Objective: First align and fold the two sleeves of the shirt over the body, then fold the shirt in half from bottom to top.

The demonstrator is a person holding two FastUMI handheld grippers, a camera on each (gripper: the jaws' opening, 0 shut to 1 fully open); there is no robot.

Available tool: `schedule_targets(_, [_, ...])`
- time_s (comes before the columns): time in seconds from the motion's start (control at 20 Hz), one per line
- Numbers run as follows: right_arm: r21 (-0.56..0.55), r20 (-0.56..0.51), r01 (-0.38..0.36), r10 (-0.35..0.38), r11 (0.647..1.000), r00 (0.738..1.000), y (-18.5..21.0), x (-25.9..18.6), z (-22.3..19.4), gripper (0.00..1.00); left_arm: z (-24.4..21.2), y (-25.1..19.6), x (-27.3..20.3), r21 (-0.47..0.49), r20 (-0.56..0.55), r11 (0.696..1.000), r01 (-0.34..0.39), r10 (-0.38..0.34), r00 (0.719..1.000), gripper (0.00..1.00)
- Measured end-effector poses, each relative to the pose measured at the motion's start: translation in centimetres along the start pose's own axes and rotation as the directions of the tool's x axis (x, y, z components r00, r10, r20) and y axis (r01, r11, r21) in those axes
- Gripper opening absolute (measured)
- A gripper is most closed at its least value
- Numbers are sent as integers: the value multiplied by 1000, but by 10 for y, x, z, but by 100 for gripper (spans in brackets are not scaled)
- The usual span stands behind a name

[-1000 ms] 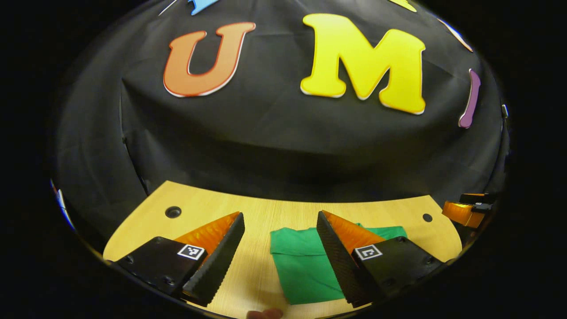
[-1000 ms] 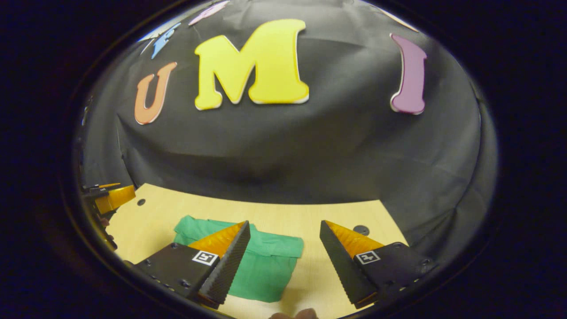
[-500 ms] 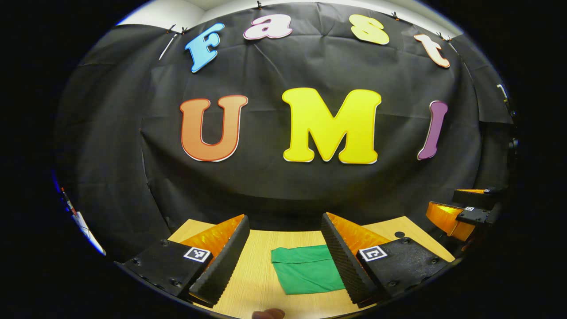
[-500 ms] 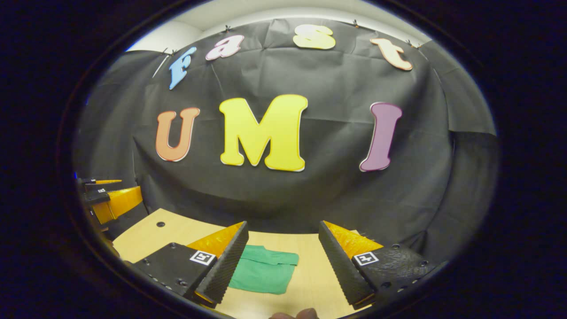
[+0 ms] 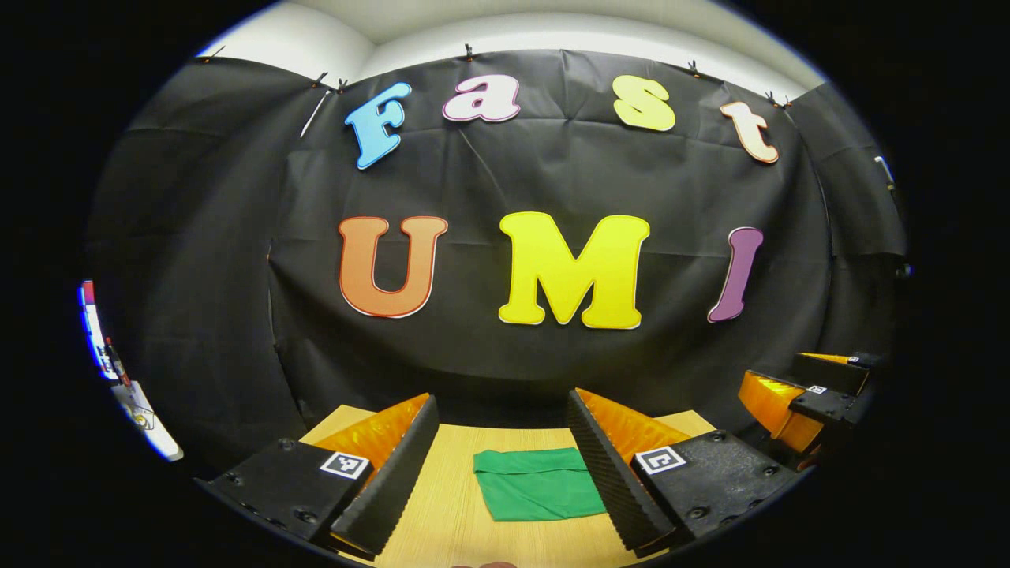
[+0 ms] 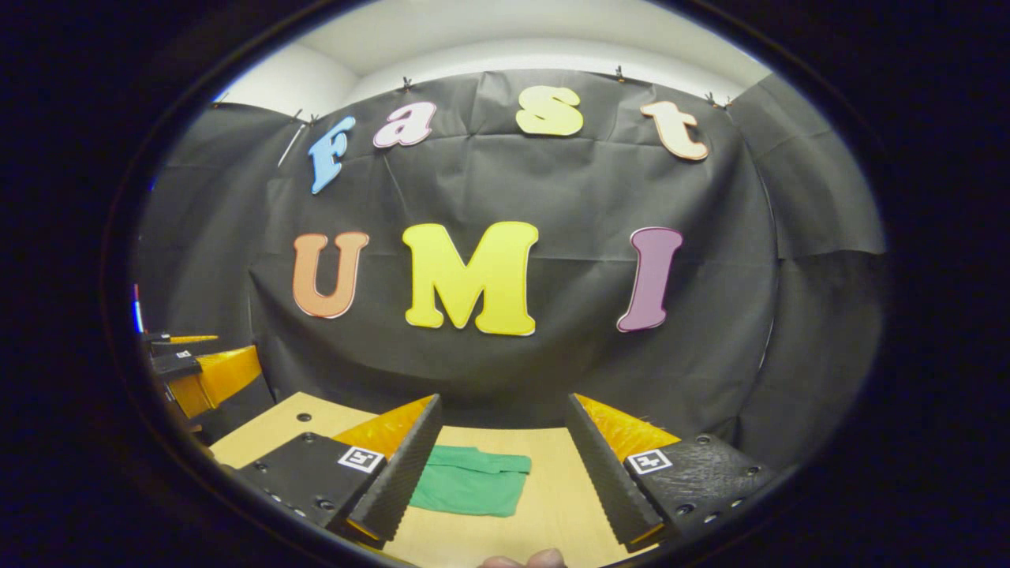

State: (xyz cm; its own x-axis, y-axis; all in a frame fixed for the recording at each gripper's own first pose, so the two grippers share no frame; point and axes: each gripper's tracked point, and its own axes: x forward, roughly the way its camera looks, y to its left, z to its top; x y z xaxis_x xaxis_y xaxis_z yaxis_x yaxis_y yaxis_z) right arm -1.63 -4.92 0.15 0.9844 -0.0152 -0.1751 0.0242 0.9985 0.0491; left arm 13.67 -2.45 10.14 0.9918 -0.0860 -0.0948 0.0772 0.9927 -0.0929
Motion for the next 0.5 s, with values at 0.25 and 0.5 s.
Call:
schedule_targets(0.25, [-18, 22, -5, 5, 1000, 1000, 6, -16, 2, 96, 3, 3, -11, 9, 9, 1000, -2, 2, 1000, 100])
schedule_targets(0.5, [16, 24, -11, 11, 1000, 1000, 9, -26, 2, 96, 8, -2, -17, 13, 30, 1000, 5, -5, 1000, 100])
